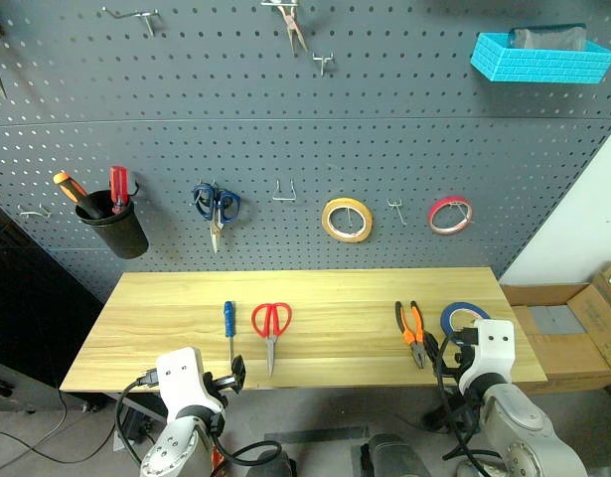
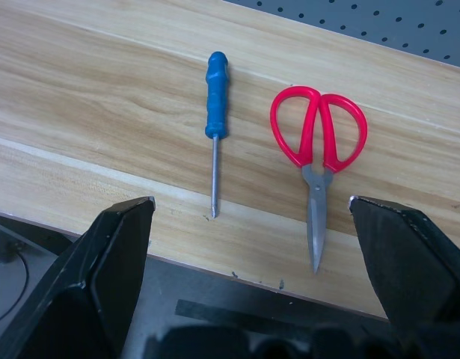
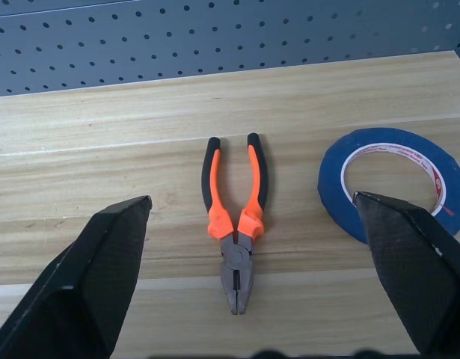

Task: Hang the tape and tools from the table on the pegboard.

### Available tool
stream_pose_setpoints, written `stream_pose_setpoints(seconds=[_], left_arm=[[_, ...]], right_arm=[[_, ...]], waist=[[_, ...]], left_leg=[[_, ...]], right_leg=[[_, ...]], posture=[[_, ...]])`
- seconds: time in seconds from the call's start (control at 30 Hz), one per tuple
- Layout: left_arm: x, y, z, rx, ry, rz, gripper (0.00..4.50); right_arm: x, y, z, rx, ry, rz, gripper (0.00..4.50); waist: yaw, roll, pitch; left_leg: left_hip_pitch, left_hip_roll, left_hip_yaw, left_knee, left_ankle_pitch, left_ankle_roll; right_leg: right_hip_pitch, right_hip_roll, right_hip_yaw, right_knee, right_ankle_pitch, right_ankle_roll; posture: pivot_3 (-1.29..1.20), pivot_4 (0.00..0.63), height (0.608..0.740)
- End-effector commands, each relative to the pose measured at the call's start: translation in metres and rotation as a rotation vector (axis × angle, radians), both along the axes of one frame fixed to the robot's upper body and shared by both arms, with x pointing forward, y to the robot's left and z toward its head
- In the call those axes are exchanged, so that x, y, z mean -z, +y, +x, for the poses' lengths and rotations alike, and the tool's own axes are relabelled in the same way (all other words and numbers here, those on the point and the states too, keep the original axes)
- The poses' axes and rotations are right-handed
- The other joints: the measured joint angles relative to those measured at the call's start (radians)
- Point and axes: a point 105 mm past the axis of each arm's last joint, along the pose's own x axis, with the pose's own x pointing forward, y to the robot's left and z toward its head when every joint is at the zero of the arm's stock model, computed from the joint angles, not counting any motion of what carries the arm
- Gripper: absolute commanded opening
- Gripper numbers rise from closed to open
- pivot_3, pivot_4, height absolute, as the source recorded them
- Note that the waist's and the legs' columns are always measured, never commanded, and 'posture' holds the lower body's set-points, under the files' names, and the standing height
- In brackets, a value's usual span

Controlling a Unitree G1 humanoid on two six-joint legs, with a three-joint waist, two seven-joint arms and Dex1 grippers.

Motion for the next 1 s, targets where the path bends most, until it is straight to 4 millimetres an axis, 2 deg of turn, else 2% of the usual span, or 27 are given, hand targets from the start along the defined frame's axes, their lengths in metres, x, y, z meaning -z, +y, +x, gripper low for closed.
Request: stream_pose_setpoints(seconds=[0.03, 1.0], left_arm=[[-0.0064, 0.0026, 0.0015, 0.006, -0.026, 0.036, 4.48], [-0.0068, 0.0015, 0.002, 0.012, -0.045, 0.018, 4.48]], right_arm=[[-0.0156, 0.0022, 0.0048, -0.01, -0.067, -0.006, 4.5], [-0.0144, 0.0031, 0.0037, -0.021, -0.062, -0.008, 4.5]], waist=[[0.0, 0.0, 0.0], [0.0, 0.0, 0.001]], left_leg=[[0.0, 0.0, 0.0, 0.0, 0.0, 0.0], [0.0, 0.0, 0.0, 0.0, 0.0, 0.0]], right_leg=[[0.0, 0.0, 0.0, 0.0, 0.0, 0.0], [0.0, 0.0, 0.0, 0.0, 0.0, 0.0]], posture=[[-0.15, 0.063, 0.74], [-0.15, 0.057, 0.74]])
